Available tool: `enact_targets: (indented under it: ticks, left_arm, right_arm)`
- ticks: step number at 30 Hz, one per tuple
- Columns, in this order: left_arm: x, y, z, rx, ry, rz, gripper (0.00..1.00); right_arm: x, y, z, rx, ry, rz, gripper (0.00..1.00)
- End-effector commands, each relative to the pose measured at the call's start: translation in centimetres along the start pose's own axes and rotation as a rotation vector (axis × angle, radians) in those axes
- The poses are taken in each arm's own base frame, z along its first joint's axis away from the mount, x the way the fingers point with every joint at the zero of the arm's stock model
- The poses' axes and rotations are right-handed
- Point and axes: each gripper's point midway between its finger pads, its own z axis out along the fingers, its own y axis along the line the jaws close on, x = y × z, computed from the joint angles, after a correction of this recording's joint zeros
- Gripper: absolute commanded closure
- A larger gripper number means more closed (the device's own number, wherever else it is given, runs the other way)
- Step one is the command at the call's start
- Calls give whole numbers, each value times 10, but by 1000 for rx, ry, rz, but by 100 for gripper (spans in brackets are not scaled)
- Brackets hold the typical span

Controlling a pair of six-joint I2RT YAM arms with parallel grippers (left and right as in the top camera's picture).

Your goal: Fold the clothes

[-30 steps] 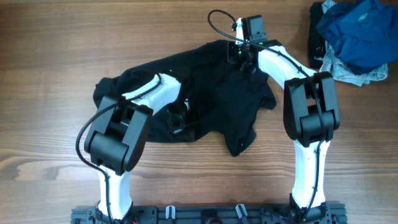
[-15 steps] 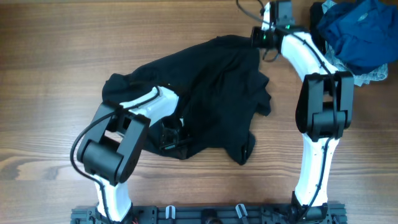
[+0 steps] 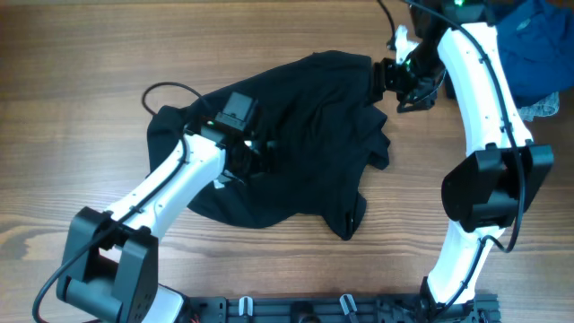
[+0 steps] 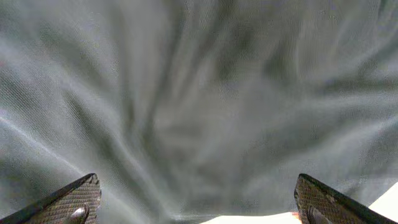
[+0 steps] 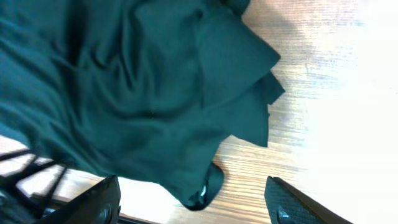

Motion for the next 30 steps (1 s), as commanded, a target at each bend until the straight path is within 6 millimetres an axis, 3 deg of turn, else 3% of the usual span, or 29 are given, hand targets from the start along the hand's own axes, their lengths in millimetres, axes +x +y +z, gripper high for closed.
enact_targets:
  ticks: [1, 6, 8, 11, 13, 15, 19, 23, 25, 28, 29, 30]
  left_arm:
    - [-17, 11, -1, -4, -38, -42, 0]
    - [-16, 10, -1, -3, -39, -35, 0]
    - [-17, 11, -1, -3, -39, -36, 0]
    - [-16, 10, -1, -3, -38, -36, 0]
    - [-16, 10, -1, -3, -38, -36, 0]
    - [-16, 10, -1, -4, -39, -36, 0]
    - [-16, 10, -1, -3, -38, -36, 0]
    - [-16, 10, -1, -3, -39, -36, 0]
    - [-17, 10, -1, -3, -39, -36, 0]
    - [-17, 10, -1, -3, -39, -36, 0]
    - [-16, 10, -1, -4, -38, -36, 0]
    - [-16, 10, -1, -4, -38, -35, 0]
  right_arm:
    - [13, -10, 30, 88, 73, -22, 23]
    - [16, -18, 97, 84, 86, -11, 23]
    - [6, -20, 110, 77, 42, -2, 30]
    - [-11, -17, 111, 64, -29, 2, 42]
    - [-23, -15, 112, 53, -77, 8, 64]
    - [-33, -16, 110, 60, -117, 15, 73]
    - [-47, -33, 104, 65, -169, 48, 96]
    - [-77, -70, 88, 55, -282, 85, 96]
    - [-104, -84, 74, 56, -396, 24, 96]
    - [-130, -93, 60, 105, -519, 33, 89]
    - [-130, -98, 59, 128, -519, 61, 61]
    - [-127, -98, 59, 128, -506, 63, 18]
